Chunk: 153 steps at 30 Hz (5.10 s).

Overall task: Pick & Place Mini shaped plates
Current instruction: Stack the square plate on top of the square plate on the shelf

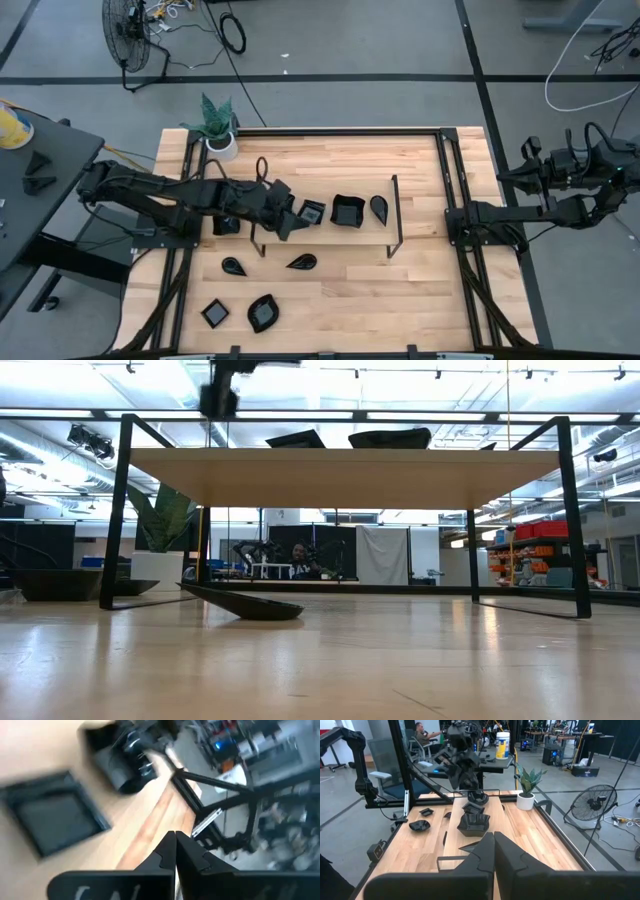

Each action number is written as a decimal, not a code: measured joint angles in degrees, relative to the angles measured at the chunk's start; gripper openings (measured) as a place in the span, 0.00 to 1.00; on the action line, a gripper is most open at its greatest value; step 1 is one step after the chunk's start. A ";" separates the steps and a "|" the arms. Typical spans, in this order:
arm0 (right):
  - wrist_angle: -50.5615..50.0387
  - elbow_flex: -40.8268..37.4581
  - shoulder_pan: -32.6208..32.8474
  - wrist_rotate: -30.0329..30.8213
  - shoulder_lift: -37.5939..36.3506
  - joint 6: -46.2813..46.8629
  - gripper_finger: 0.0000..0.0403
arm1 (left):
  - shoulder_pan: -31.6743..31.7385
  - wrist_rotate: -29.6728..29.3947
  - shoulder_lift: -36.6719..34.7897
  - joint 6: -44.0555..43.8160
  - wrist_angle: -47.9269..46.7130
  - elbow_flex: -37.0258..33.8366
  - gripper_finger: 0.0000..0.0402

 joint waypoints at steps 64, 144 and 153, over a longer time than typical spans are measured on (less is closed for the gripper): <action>0.00 0.02 0.01 0.00 0.00 0.01 0.02 | 1.47 -5.68 14.27 77.80 -29.03 15.38 0.36; 0.02 0.02 0.01 0.00 -0.02 0.01 0.02 | 1.38 -7.51 12.75 76.44 -27.40 15.43 0.00; 0.02 0.02 0.01 0.00 -0.02 0.00 0.02 | 1.39 -10.64 12.75 76.72 -26.57 15.43 0.00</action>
